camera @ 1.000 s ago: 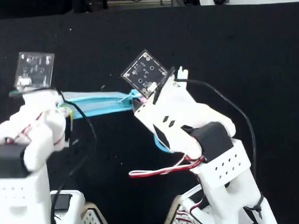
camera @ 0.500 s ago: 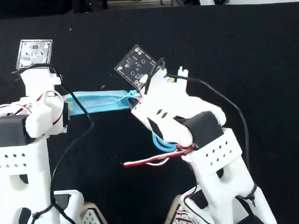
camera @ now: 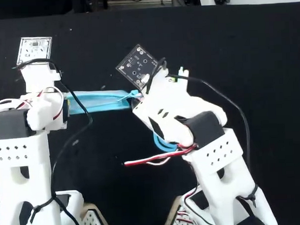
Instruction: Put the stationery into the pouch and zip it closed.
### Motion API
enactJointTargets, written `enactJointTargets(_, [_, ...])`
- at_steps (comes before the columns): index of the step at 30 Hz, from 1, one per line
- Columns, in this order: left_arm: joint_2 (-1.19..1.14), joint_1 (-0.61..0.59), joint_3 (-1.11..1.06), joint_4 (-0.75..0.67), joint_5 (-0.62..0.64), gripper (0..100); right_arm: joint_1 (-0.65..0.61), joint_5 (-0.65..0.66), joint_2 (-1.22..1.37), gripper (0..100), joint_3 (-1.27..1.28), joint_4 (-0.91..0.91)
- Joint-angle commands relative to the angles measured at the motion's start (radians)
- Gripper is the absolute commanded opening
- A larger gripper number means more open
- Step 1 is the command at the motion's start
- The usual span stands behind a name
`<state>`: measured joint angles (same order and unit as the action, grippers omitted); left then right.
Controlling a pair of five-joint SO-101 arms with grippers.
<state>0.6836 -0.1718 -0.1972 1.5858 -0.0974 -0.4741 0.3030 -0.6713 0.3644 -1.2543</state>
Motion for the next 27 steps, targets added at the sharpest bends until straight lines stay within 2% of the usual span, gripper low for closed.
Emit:
enactJointTargets(1, [0.011,-0.038,0.019,-0.012,0.012,3,0.031,0.003,0.004,1.1,-0.042,-0.002])
enactJointTargets(12, [0.011,-0.038,-0.016,-0.020,0.014,3,0.037,0.005,0.004,1.1,-0.036,-0.008])
enactJointTargets(19, [0.011,-0.038,-0.041,-0.020,0.014,3,0.175,0.006,0.004,1.1,-0.036,-0.052])
enactJointTargets(24, [0.011,-0.038,-0.048,-0.017,0.014,3,0.146,0.002,0.002,1.7,-0.073,-0.094])
enactJointTargets(27, [0.011,-0.038,-0.050,-0.015,0.014,3,0.114,-0.002,0.002,8.7,-0.140,-0.218])
